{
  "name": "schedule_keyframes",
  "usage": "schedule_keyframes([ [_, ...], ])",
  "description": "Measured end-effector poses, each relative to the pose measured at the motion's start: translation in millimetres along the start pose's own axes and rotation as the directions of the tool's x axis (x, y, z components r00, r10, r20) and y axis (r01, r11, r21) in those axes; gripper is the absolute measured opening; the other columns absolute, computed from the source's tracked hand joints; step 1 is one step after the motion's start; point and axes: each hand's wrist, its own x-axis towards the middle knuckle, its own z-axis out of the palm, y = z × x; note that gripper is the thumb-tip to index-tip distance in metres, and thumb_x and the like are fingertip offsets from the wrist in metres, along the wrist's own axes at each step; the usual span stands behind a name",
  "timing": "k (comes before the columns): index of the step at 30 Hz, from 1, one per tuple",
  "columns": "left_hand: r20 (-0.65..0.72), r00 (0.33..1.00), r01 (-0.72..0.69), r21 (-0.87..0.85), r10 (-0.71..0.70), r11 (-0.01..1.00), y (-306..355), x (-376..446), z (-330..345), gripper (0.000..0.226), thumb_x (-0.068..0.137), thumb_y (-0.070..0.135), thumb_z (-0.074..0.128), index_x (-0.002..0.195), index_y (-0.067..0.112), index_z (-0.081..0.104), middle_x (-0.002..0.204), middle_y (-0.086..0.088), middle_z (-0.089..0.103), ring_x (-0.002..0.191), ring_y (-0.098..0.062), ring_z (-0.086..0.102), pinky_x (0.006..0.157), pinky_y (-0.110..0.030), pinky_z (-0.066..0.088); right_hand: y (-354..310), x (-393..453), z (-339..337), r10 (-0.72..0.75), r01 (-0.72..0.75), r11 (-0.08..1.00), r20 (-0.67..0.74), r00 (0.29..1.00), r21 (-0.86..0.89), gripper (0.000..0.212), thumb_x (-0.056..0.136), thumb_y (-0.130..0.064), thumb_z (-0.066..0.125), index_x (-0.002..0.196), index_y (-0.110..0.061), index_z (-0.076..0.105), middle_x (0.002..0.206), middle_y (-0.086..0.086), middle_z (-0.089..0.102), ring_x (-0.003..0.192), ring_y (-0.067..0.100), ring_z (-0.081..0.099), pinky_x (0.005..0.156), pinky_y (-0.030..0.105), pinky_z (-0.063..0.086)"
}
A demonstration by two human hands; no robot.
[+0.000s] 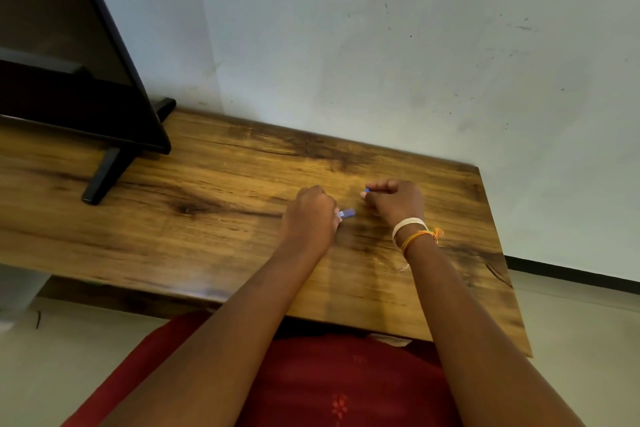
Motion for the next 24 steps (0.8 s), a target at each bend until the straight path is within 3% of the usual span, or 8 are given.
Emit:
schedule_keyframes([
  [3, -0.013, 0.997, 0.080, -0.070, -0.081, 0.994, 5, 0, 2, 0.014, 0.083, 0.026, 0.064, 0.091, 0.022, 0.075, 0.096, 0.000, 0.067, 0.092, -0.020, 0.061, 0.070, -0.031, 0.050, 1, -1, -5, 0.079, -0.088, 0.986, 0.066, 0.995, 0.141, 0.017, 0.075, -0.002, 0.076, 0.091, -0.002, 0.074, 0.068, 0.002, 0.067, 0.052, 0.008, 0.060, 0.054, 0.018, 0.054],
  [5, 0.019, 0.984, 0.177, -0.190, -0.176, 0.966, 8, 0, 1, 0.012, 0.076, 0.026, 0.067, 0.084, 0.022, 0.075, 0.087, 0.002, 0.072, 0.084, -0.019, 0.066, 0.068, -0.030, 0.053, -1, -5, -9, 0.126, -0.157, 0.953, 0.129, 0.984, 0.261, 0.015, 0.076, 0.002, 0.075, 0.090, 0.000, 0.072, 0.071, 0.005, 0.066, 0.056, 0.011, 0.062, 0.049, 0.015, 0.053],
  [8, 0.065, 0.961, 0.267, -0.453, -0.267, 0.851, 12, 4, -4, 0.009, 0.071, 0.026, 0.073, 0.077, 0.019, 0.075, 0.072, 0.002, 0.072, 0.068, -0.014, 0.067, 0.061, -0.029, 0.056, -6, -9, -14, 0.170, -0.244, 0.886, 0.215, 0.962, 0.394, 0.010, 0.079, 0.004, 0.071, 0.087, -0.002, 0.070, 0.069, 0.007, 0.068, 0.053, 0.011, 0.065, 0.049, 0.018, 0.055],
  [11, 0.072, 0.955, 0.275, -0.581, -0.288, 0.766, 17, 8, -7, 0.005, 0.072, 0.020, 0.075, 0.076, 0.018, 0.073, 0.067, 0.004, 0.070, 0.059, -0.008, 0.066, 0.053, -0.022, 0.053, -10, -10, -18, 0.188, -0.293, 0.826, 0.255, 0.948, 0.481, 0.007, 0.082, 0.003, 0.068, 0.079, -0.004, 0.068, 0.057, 0.002, 0.070, 0.048, 0.008, 0.066, 0.053, 0.020, 0.057],
  [14, 0.170, 0.929, 0.346, -0.718, -0.329, 0.604, 22, 11, -8, 0.006, 0.075, 0.012, 0.076, 0.077, 0.015, 0.071, 0.067, -0.004, 0.071, 0.056, -0.015, 0.068, 0.054, -0.025, 0.054, -11, -9, -24, 0.190, -0.323, 0.760, 0.283, 0.940, 0.564, 0.007, 0.085, 0.001, 0.065, 0.080, -0.004, 0.067, 0.059, 0.004, 0.071, 0.053, 0.010, 0.069, 0.058, 0.023, 0.058],
  [21, 0.233, 0.903, 0.380, -0.827, -0.361, 0.415, 26, 13, -10, 0.005, 0.079, 0.004, 0.073, 0.083, 0.008, 0.073, 0.070, -0.009, 0.071, 0.056, -0.016, 0.066, 0.054, -0.022, 0.056, -11, -9, -32, 0.142, -0.311, 0.740, 0.313, 0.939, 0.597, 0.005, 0.086, 0.000, 0.064, 0.087, -0.002, 0.068, 0.070, 0.008, 0.072, 0.059, 0.012, 0.071, 0.065, 0.024, 0.059],
  [24, 0.245, 0.897, 0.382, -0.847, -0.367, 0.370, 30, 13, -11, 0.011, 0.080, 0.002, 0.072, 0.078, 0.013, 0.072, 0.074, -0.011, 0.072, 0.062, -0.018, 0.068, 0.059, -0.023, 0.057, -11, -9, -35, 0.135, -0.297, 0.752, 0.304, 0.943, 0.589, 0.006, 0.085, 0.002, 0.064, 0.089, -0.001, 0.069, 0.069, 0.008, 0.073, 0.058, 0.012, 0.071, 0.064, 0.024, 0.059],
])
